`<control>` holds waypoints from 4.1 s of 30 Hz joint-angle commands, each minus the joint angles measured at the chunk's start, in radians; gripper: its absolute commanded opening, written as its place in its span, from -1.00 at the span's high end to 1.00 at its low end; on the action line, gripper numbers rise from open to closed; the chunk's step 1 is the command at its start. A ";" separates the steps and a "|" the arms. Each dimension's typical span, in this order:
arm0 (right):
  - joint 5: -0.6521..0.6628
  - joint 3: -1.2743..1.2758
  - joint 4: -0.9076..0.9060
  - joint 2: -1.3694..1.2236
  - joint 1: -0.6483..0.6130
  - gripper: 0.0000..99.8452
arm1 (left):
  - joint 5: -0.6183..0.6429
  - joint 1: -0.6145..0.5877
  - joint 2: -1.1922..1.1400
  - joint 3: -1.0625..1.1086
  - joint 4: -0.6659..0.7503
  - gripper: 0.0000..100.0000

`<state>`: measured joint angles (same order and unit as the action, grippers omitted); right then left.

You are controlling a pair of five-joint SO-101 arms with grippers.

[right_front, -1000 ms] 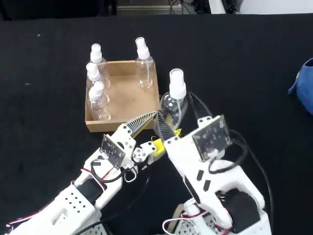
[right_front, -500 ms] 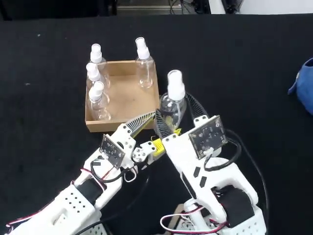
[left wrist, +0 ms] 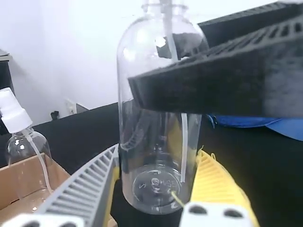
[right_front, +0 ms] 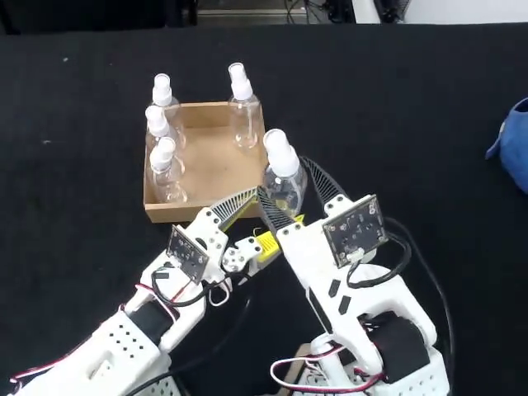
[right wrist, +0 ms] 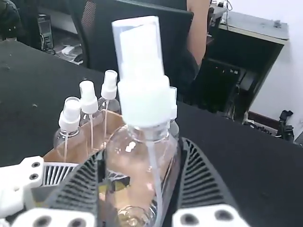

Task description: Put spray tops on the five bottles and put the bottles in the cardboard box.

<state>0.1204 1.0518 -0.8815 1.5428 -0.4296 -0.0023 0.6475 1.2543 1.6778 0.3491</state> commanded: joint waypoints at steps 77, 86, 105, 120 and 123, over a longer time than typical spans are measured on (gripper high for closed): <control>-0.109 0.010 0.816 -0.757 0.058 0.98 | 0.003 -0.644 0.107 -0.108 -1.214 0.94; -0.109 0.013 0.927 -0.970 0.055 0.98 | 0.000 -0.977 0.582 -0.077 -1.545 0.94; -0.109 0.033 1.209 -1.257 0.051 0.98 | 0.003 -1.001 0.569 0.022 -1.482 0.94; -0.107 0.067 1.297 -1.291 0.049 0.98 | 0.002 -1.004 0.569 0.022 -1.482 0.94; -0.104 0.090 1.352 -1.291 0.049 0.98 | 0.002 -1.007 0.569 0.022 -1.482 0.94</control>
<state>0.0176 1.1285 0.3874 0.2463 -0.3652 0.0008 -0.3452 1.8052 1.6778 -1.1270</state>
